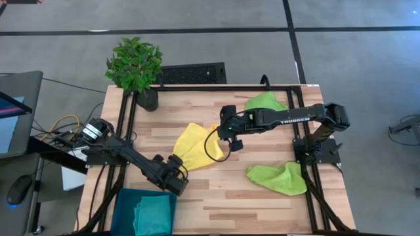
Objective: Fold microfiber towels
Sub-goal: Fold the yellow microfiber towel
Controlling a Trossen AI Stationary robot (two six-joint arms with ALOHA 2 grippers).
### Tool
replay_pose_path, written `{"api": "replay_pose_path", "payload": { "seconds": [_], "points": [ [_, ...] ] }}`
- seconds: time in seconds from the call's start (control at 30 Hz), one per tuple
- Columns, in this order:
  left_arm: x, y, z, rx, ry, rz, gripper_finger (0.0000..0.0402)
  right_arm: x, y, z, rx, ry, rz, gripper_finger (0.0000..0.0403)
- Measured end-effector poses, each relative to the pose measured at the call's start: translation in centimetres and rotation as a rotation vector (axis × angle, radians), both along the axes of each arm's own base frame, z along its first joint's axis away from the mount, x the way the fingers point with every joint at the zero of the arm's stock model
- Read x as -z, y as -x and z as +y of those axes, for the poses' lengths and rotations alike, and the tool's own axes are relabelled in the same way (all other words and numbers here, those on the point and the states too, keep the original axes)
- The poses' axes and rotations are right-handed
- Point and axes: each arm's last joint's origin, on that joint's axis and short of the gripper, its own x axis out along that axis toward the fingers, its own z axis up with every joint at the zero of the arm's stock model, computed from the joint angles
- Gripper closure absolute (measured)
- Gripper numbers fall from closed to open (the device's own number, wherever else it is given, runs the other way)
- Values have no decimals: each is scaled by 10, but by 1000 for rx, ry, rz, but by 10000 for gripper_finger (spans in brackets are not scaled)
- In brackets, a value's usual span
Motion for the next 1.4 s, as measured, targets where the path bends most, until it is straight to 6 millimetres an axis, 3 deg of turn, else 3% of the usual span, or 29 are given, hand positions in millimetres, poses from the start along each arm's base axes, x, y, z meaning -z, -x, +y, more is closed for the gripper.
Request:
{"api": "replay_pose_path", "payload": {
  "seconds": [0.23, 0.5, 0.77, 1.0, 1.23, 1.4],
  "points": [
    [0, 1, -1, -78, 58, 1, 401, 1, 1, 0, -1, 0, 12, 388],
    [0, 1, -1, -79, 52, -2, 401, 2, 2, 3, 11, -18, 22, 356],
    [0, 1, -1, -103, 47, -15, 401, 2, 2, 15, -19, -20, 26, 280],
    [0, 0, 1, -112, 9, -42, 401, 3, 4, 48, -169, -162, 34, 212],
    [0, 0, 1, -105, 5, -40, 401, 40, -12, 80, -267, -196, 111, 196],
    [0, 1, 1, -98, -3, -28, 401, 77, -19, 90, -257, -96, 228, 205]
  ]
}}
